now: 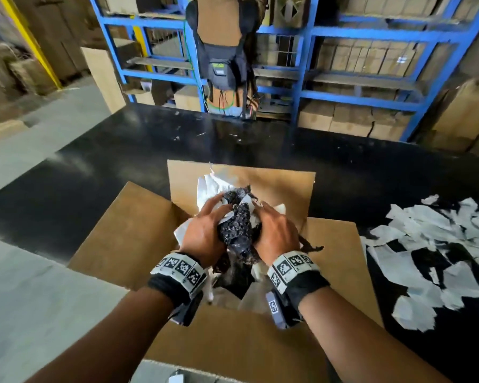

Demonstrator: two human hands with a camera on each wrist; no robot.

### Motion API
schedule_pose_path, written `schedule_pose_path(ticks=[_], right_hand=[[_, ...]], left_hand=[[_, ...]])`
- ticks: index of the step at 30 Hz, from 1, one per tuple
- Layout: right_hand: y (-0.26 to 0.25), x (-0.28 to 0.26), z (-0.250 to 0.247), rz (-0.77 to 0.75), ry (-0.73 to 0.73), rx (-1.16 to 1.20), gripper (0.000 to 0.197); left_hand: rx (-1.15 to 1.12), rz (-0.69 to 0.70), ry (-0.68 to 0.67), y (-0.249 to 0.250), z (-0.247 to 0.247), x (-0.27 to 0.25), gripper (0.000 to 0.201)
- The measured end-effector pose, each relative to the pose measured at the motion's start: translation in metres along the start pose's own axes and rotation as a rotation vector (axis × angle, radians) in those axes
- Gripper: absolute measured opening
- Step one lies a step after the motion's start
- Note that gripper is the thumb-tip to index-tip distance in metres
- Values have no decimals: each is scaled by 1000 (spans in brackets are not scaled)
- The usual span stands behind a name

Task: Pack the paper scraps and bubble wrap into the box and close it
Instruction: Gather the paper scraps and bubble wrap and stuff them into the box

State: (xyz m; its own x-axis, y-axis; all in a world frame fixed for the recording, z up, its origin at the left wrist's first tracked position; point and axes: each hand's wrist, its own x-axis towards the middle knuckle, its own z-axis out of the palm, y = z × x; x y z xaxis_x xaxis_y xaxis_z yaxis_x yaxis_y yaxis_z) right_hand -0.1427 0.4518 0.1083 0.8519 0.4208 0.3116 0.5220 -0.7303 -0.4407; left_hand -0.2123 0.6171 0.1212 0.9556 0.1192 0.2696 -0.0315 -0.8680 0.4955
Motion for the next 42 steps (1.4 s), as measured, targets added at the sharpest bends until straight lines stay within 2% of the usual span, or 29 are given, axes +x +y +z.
schedule_pose_path(ticks=[2,5,7,9,13,17,20,23,25,29,31,33,36,39,42], right_hand=[[6,-7,21,81,-172,-71,65],[21,-9,36,267,-614,-199,105],[30,-1,36,352,-834,-233,137],[35,9,34,352,-945,-244,154],[38,27,22,262,-1013,-258,159],[34,37,21,167,-1043,-182,159],[33,44,39,112,-1036,-165,157],[37,45,71,92,-1050,-254,156],[50,43,93,103,-1105,-298,160],[84,38,136,224,-1194,-313,171],[95,32,153,270,-1208,-360,162],[103,22,163,283,-1185,-370,149],[107,18,166,276,-1189,-374,154],[101,31,150,278,-1227,-342,167],[90,43,117,250,-1156,-324,172]], left_hand=[[84,-133,-205,-25,27,-6,76],[248,-317,-538,-54,50,-10,132],[286,-402,-626,-61,45,-2,153],[314,-373,-645,-61,31,9,159],[390,-330,-731,-60,14,29,158],[438,-327,-830,-60,23,37,158],[459,-324,-917,-65,40,42,161],[510,-329,-1023,-71,61,49,164],[541,-328,-1088,-81,79,53,165],[527,-360,-1210,-114,114,59,168],[515,-360,-1255,-132,127,59,169],[515,-371,-1270,-147,135,56,162],[525,-334,-1243,-161,138,50,145],[512,-302,-1239,-156,122,53,150],[436,-290,-1174,-147,92,68,166]])
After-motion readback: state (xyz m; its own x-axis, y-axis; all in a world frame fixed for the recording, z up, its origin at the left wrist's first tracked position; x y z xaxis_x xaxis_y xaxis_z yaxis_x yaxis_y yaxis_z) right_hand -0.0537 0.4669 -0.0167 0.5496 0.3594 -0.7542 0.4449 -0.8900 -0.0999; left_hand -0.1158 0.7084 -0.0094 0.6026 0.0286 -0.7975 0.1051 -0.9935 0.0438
